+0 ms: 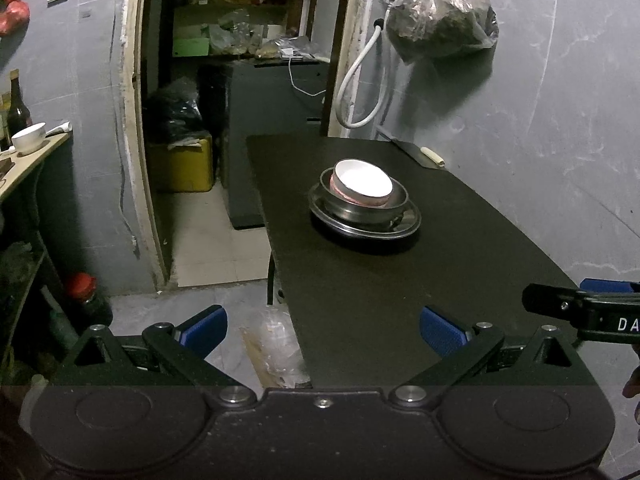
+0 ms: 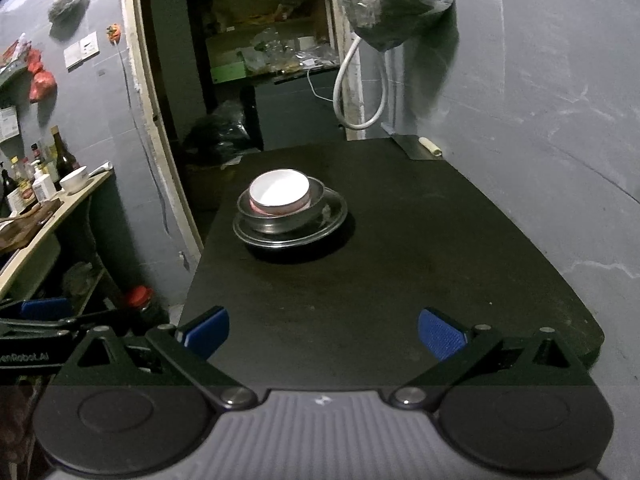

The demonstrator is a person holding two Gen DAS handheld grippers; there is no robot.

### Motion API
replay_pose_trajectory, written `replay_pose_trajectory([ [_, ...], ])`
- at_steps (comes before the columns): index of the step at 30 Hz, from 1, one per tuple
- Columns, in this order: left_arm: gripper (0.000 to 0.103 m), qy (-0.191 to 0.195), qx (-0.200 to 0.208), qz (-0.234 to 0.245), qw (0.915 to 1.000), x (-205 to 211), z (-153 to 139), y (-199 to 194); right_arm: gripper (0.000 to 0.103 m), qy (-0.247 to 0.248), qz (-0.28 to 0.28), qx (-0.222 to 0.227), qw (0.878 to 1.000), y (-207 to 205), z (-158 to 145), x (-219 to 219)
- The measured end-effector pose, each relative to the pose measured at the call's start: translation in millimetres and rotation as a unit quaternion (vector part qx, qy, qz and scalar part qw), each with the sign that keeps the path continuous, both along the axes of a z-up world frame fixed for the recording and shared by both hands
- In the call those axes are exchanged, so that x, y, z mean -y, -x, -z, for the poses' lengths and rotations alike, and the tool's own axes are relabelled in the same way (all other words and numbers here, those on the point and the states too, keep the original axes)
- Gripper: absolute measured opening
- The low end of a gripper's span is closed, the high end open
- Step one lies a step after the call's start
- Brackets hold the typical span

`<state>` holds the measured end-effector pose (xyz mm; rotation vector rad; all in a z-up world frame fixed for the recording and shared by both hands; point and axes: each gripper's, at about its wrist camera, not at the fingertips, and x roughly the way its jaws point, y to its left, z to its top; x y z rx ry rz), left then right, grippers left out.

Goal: Organize plates and bowls

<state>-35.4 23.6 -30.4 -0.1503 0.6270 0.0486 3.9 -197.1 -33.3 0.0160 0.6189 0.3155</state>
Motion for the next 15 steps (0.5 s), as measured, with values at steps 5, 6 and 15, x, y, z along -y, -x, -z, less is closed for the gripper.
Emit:
replay_pose_trajectory([
  [5, 0.102, 0.002, 0.002, -0.003, 1.0, -0.8, -0.8, 1.5, 0.103, 0.001, -0.008, 0.003, 1.0, 1.2, -0.8, -1.6],
  [6, 0.102, 0.002, 0.001, -0.003, 1.0, -0.7, -0.8, 1.7, 0.103, 0.002, -0.008, 0.002, 1.0, 1.0, -0.5, -1.5],
  [15, 0.102, 0.002, 0.001, -0.003, 1.0, -0.3, -1.4, 2.5, 0.103, 0.003, -0.01, -0.002, 1.0, 2.3, 0.7, 1.9],
])
